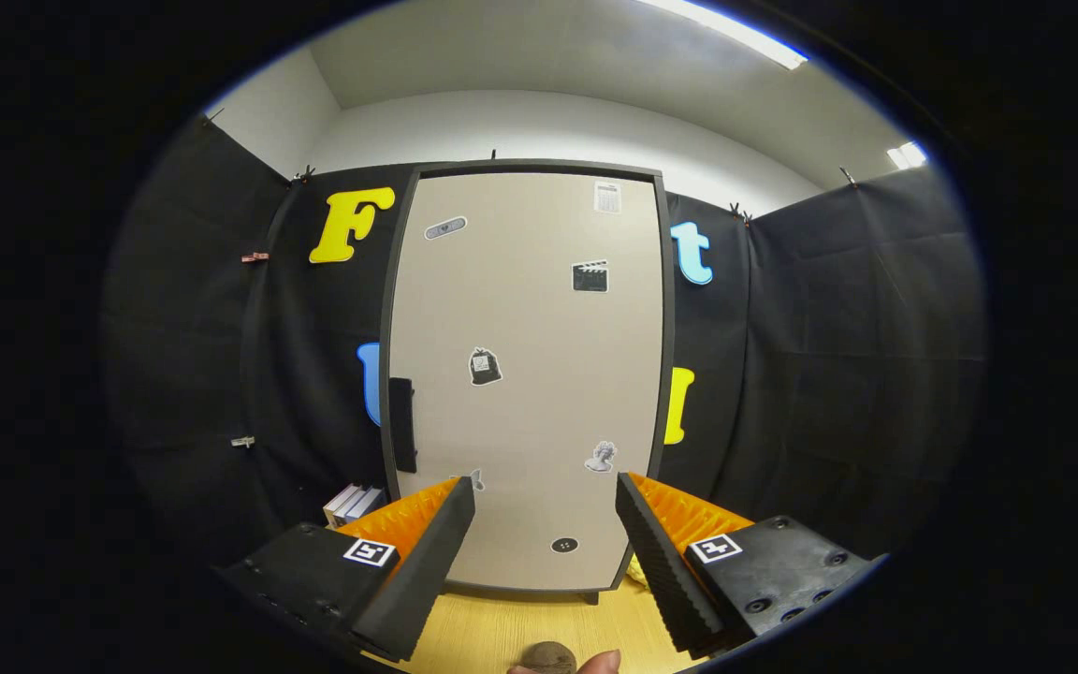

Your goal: Open the shoe cabinet door, grab the shoes and put them into the shoe cabinet, then close the shoe cabinet door.

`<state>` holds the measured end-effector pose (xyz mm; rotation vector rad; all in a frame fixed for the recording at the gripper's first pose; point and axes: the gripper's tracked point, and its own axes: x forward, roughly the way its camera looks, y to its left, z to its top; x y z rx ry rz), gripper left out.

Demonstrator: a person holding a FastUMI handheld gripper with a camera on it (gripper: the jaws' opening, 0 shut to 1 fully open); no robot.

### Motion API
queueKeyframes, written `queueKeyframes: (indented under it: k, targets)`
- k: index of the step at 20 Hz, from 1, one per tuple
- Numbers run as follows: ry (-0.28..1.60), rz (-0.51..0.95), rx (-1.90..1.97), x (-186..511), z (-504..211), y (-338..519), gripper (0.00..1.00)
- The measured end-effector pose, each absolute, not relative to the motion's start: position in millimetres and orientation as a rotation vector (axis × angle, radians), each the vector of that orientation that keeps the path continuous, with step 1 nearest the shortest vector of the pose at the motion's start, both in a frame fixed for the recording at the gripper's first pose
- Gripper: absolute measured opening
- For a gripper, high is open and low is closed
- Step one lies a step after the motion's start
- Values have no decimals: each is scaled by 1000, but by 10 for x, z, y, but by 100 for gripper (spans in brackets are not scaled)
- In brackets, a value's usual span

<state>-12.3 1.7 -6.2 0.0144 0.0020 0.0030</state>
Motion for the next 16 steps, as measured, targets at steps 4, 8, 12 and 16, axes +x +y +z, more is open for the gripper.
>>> queueKeyframes:
  k: [4,8,12,16]
  targets:
    - [5,11,11,-146,-94,37,98]
    - [8,40,27,-164,-86,86,98]
    - [-8,116,88,-107,44,452,98]
    - [-47,176,119,135,196,919,98]
